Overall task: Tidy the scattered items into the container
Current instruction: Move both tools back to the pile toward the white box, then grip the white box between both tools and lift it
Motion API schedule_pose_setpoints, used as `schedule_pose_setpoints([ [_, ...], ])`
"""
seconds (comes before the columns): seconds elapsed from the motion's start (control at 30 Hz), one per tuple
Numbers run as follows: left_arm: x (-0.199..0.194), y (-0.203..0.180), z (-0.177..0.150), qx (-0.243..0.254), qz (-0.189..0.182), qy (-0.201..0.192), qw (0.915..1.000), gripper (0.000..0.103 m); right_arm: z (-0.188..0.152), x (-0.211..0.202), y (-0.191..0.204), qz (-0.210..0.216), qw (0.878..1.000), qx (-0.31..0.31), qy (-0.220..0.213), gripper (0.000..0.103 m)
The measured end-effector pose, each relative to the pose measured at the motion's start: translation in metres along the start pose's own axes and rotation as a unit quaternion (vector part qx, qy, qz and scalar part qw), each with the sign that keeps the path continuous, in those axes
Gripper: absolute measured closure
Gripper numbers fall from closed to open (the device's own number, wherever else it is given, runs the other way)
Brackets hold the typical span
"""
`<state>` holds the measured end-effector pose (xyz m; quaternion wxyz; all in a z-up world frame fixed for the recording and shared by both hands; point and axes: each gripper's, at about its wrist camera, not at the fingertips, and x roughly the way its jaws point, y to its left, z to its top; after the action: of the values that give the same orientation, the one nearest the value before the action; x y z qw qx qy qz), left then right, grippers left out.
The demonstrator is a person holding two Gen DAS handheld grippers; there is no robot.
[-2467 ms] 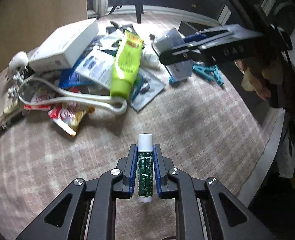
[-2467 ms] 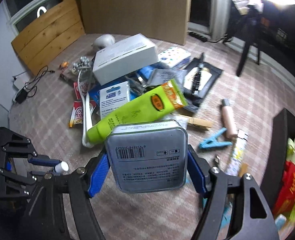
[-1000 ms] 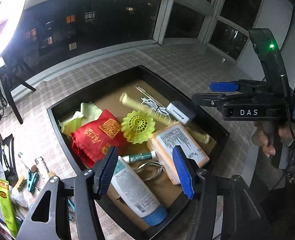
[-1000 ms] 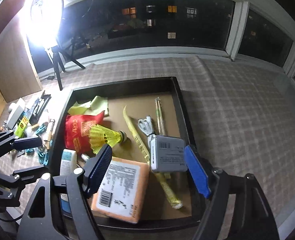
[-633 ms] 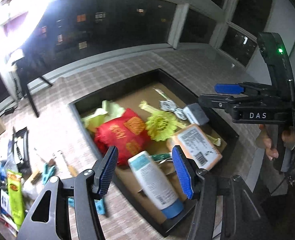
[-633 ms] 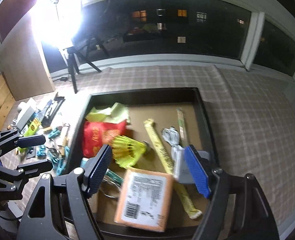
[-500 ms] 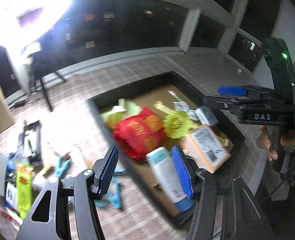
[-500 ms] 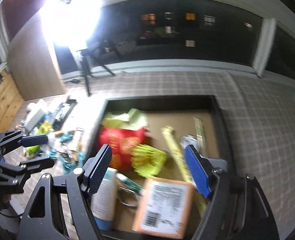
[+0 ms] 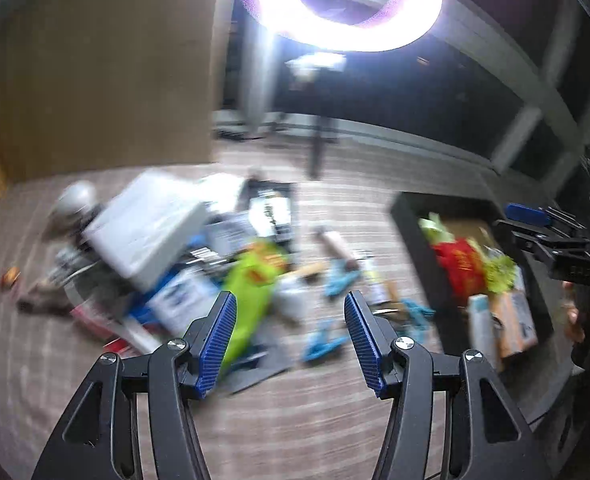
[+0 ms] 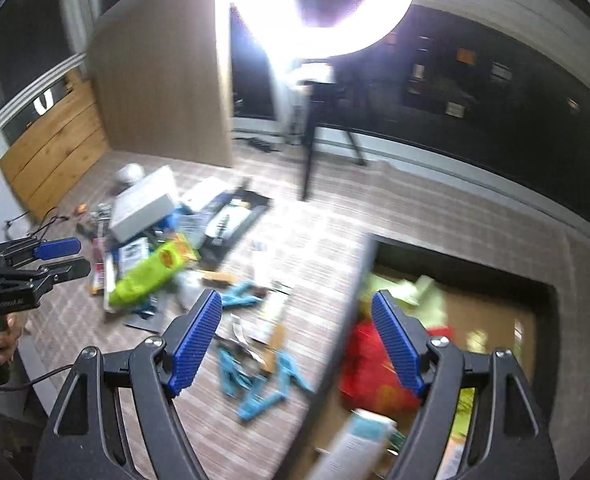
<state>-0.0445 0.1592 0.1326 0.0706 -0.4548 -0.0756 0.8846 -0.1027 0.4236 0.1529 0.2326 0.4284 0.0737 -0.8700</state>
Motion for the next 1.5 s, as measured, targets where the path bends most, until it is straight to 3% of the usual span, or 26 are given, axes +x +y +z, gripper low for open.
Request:
schedule_pose_setpoints([
  [0.17,-0.008,0.074,-0.019,-0.069,0.034,0.002,0.9971,0.051,0.017,0.028,0.051,0.054,0.997,-0.041,0.021,0.027],
  [0.33,-0.010,0.112,-0.038,-0.087,0.044,0.013,0.9952,0.052,0.022,0.061,0.095,0.086,0.992,-0.077,0.055,0.027],
  [0.63,0.011,0.099,-0.033,-0.053,0.020,0.028,0.9980,0.055,0.034,0.098,0.112,0.107,0.988,-0.070,0.087,0.027],
  [0.9,0.031,0.119,-0.002,-0.125,0.000,0.002,0.9922,0.055,0.085,0.119,0.134,0.127,0.986,-0.090,0.060,0.027],
  [1.2,0.067,0.148,0.012,-0.221,-0.020,0.004,0.9750,0.055,0.124,0.180,0.166,0.143,0.982,-0.099,0.077,0.033],
  [1.3,0.075,0.147,0.015,-0.224,-0.017,0.006,0.9745,0.055,0.131,0.202,0.170,0.140,0.981,-0.101,0.092,0.042],
  [1.5,0.088,0.149,0.021,-0.233,-0.023,0.016,0.9720,0.055,0.140,0.229,0.170,0.144,0.979,-0.091,0.114,0.042],
])
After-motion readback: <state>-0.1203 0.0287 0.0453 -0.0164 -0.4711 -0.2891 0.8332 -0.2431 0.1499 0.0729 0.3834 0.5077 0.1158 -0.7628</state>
